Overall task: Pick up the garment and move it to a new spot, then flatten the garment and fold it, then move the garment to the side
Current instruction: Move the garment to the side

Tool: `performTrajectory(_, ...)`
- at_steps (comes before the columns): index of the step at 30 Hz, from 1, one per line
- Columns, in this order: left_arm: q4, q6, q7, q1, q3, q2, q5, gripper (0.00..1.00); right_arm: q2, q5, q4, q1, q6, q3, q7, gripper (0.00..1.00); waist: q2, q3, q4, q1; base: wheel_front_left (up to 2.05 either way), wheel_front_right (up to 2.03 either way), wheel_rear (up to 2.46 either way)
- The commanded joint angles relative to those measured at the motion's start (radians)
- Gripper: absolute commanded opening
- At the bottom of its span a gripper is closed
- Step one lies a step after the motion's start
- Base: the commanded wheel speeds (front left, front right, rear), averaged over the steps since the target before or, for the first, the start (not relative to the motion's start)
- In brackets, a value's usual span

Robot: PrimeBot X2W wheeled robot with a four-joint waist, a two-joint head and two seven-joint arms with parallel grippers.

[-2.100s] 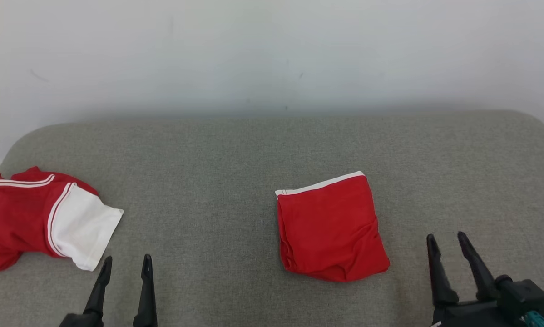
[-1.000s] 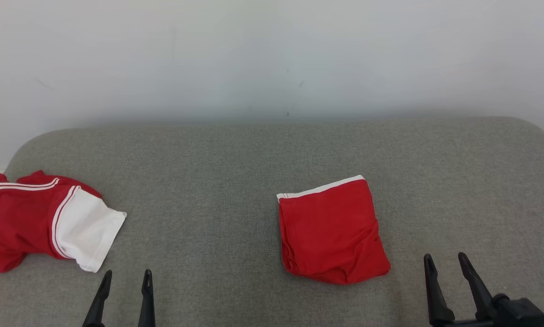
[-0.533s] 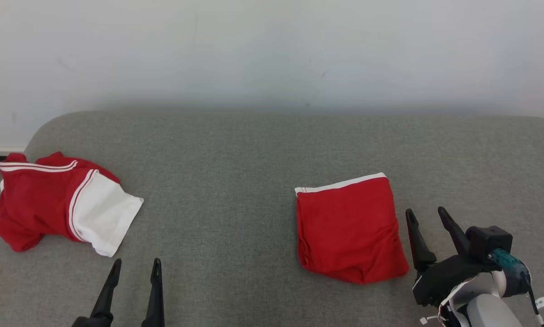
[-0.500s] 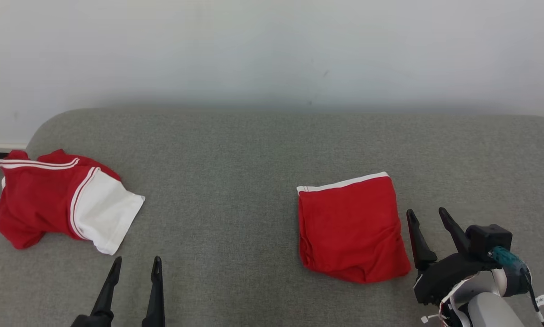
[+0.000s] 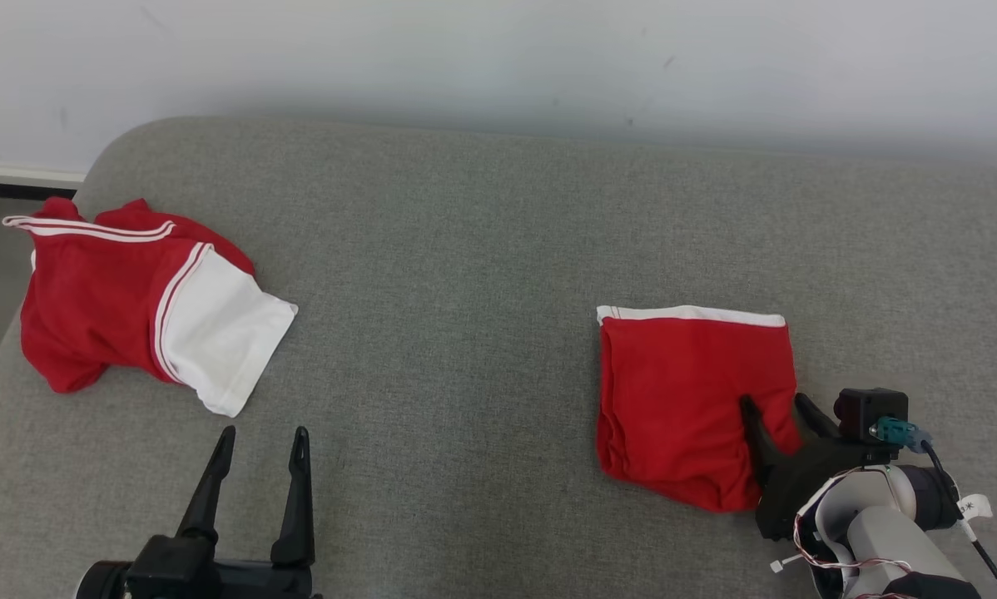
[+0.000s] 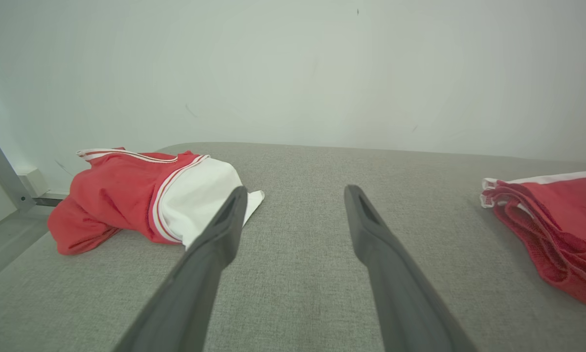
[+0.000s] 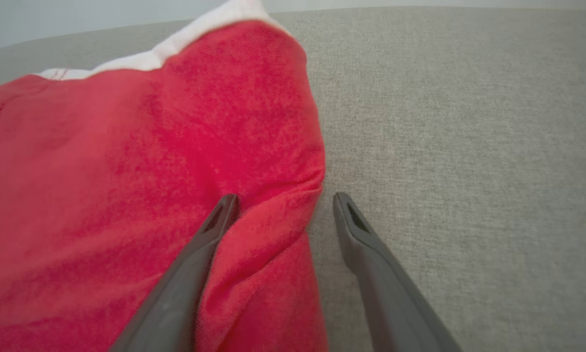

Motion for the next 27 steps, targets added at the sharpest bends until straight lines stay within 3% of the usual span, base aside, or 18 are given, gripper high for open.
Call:
performTrajectory(1,0.002,-0.004,-0.003,-0.013,-0.001,-0.002,-0.004,1.0,-0.007,0.004,0.016,-0.01,-0.002,0.005,0.004,1.0,-0.0001,0.025,0.017,-0.0002,0.0,0.0,0.0)
performTrajectory(3,0.006,-0.005,-0.003,-0.027,-0.006,-0.002,-0.007,1.0,-0.001,0.013,0.07,-0.031,-0.002,0.022,-0.004,1.0,-0.0001,0.038,0.018,-0.0002,0.0,0.0,0.0)
performTrajectory(4,0.007,-0.005,-0.003,-0.031,-0.008,-0.002,-0.007,1.0,0.0,0.018,0.087,-0.034,-0.002,0.029,-0.004,0.82,-0.0001,0.041,0.019,-0.0002,0.0,0.0,0.0)
performTrajectory(6,0.009,-0.005,-0.003,-0.037,-0.012,-0.003,-0.008,1.0,-0.001,0.029,0.117,-0.045,-0.002,0.04,-0.009,0.07,-0.0001,0.046,0.02,-0.0002,0.0,0.0,0.0)
performTrajectory(7,0.01,-0.005,-0.003,-0.04,-0.012,-0.002,-0.008,1.0,-0.001,0.036,0.131,-0.051,-0.002,0.044,-0.009,0.0,-0.0001,0.048,0.02,-0.0002,0.0,0.0,0.0)
performTrajectory(15,0.01,-0.005,-0.003,-0.041,-0.005,-0.003,-0.014,1.0,-0.026,0.072,0.162,-0.141,-0.003,0.105,-0.053,0.0,-0.0001,0.062,-0.002,-0.0002,0.0,0.0,0.0)
performTrajectory(27,-0.06,-0.006,-0.003,-0.133,-0.024,-0.003,-0.005,1.0,-0.177,0.096,0.125,-0.382,-0.003,0.278,-0.001,0.0,-0.0001,0.248,-0.093,-0.0002,0.0,0.0,0.0)
